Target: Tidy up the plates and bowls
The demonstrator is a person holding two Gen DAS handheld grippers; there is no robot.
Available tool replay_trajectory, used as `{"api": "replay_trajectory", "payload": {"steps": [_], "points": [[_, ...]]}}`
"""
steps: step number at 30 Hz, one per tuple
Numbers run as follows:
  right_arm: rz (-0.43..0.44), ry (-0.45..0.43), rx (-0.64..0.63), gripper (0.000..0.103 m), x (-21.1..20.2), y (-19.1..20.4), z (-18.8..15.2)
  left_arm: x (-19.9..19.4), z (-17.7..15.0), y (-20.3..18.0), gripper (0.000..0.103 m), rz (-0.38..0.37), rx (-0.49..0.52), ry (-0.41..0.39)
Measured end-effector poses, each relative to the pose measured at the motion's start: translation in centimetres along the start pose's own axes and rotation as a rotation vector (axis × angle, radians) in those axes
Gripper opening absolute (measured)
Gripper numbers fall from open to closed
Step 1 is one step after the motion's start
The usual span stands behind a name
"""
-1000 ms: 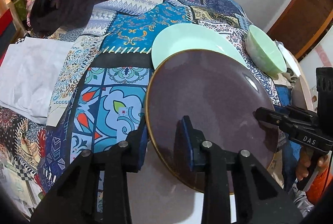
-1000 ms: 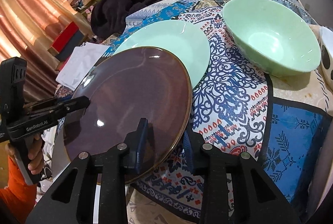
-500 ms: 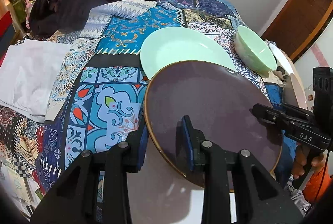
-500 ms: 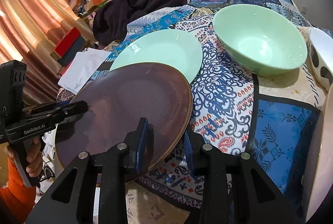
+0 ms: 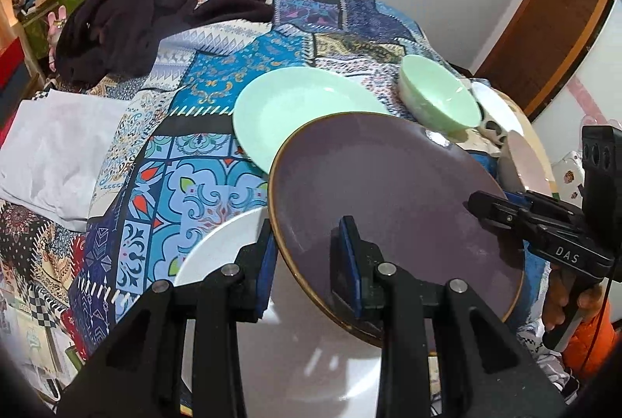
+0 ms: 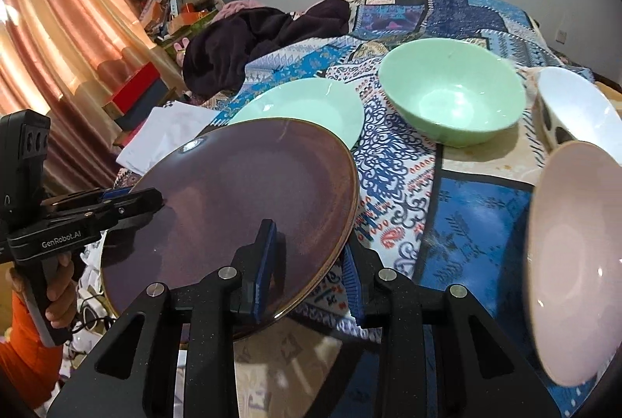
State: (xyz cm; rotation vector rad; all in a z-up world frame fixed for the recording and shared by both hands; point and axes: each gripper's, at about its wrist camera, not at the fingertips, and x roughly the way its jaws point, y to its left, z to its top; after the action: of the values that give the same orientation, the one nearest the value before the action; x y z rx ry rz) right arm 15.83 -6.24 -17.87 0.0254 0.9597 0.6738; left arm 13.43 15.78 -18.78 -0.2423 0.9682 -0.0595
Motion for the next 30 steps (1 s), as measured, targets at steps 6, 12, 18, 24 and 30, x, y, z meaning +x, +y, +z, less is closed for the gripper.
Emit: {"api": "replay_trajectory", "payload": {"steps": [6,12,18,24,30], "points": [[-0.012,-0.025,0.009,0.029,-2.1,-0.4,-1.0,-1.3,-0.7,-2.4,0.030,-0.007,0.035,-0.011],[-0.030,-0.041,0.029,0.029,-3.9,-1.5,-2.2,-1.9,-1.6,-4.6,0.030,-0.025,0.058,-0.010],[-0.045,-0.043,0.055,0.029,-4.8,-2.7,-3.5,-1.6,-2.4,-6.6,0.030,-0.036,0.078,0.006],[-0.057,-0.032,0.077,0.029,-5.2,-3.8,-4.8,-0.5,-3.1,-8.0,0.030,-0.048,0.091,0.036],[-0.063,-0.009,0.097,0.029,-4.9,-4.8,-5.8,0.9,-3.6,-8.8,0.030,-0.054,0.097,0.077]]}}
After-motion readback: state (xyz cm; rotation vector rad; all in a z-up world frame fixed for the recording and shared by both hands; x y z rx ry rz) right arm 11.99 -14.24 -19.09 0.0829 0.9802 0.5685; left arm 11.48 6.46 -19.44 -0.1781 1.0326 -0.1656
